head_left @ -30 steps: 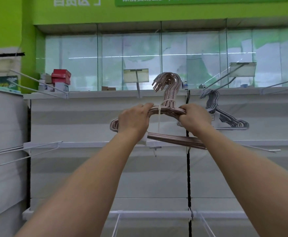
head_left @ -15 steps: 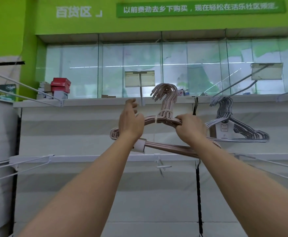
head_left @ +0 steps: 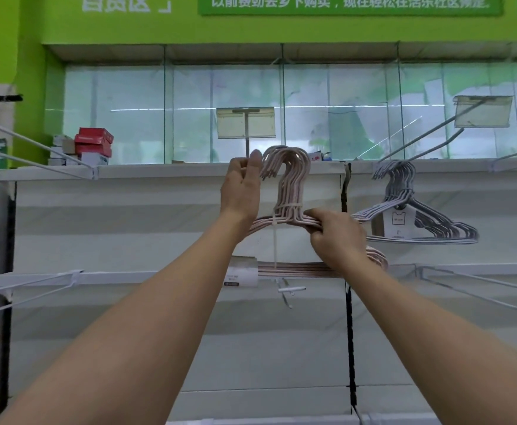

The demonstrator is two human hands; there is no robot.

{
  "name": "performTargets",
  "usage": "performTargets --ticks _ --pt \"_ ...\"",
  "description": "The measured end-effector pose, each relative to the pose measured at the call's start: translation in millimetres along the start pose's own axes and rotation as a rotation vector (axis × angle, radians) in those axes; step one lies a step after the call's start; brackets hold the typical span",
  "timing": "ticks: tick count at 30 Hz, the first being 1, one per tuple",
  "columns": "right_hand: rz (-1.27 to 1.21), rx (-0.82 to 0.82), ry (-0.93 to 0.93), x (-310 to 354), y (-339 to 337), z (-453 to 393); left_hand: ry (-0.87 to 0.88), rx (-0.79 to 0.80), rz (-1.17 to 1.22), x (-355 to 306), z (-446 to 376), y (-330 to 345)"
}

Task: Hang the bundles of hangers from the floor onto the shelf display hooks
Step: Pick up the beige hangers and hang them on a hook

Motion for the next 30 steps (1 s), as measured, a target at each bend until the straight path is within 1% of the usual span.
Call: performTargets --ticks 3,6,9,12,15,21,25,30 --pt "-0.042 -0.013 -0.015 8 0 6 0.056 0.098 -0.061 -6 1 0" --pt "-0.059 -0.038 -0.039 16 -3 9 0.078 0.115 -0.078 -15 -1 -4" --pt "-0.045 -0.058 -0.082 25 -5 16 0.030 0.120 -0.044 -17 2 -6" --pt "-0.010 -0.035 -0.122 32 -2 21 -0.043 0.090 0.056 -15 5 -12" --pt "0.018 -0.006 -0.145 34 1 22 -0.056 0.086 0.044 -13 5 -20" --pt "0.026 0.049 -0.159 39 8 18 -0.120 0.134 0.115 -13 4 -25" --pt "0.009 0.049 -0.163 42 6 14 -0.074 0.113 0.114 -15 -1 -27" --pt "-0.033 0.003 -0.187 49 -1 8 0.065 0.041 0.118 -31 -9 -27"
Point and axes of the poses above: each hand's wrist, its own z-axis away from the middle knuckle, its own y-axis out of the palm, x = y × z, the point moved 7 cm from there along -z, towards the middle knuckle, and after that the axes turned 13 degrees about y, right-handed, at the moved point
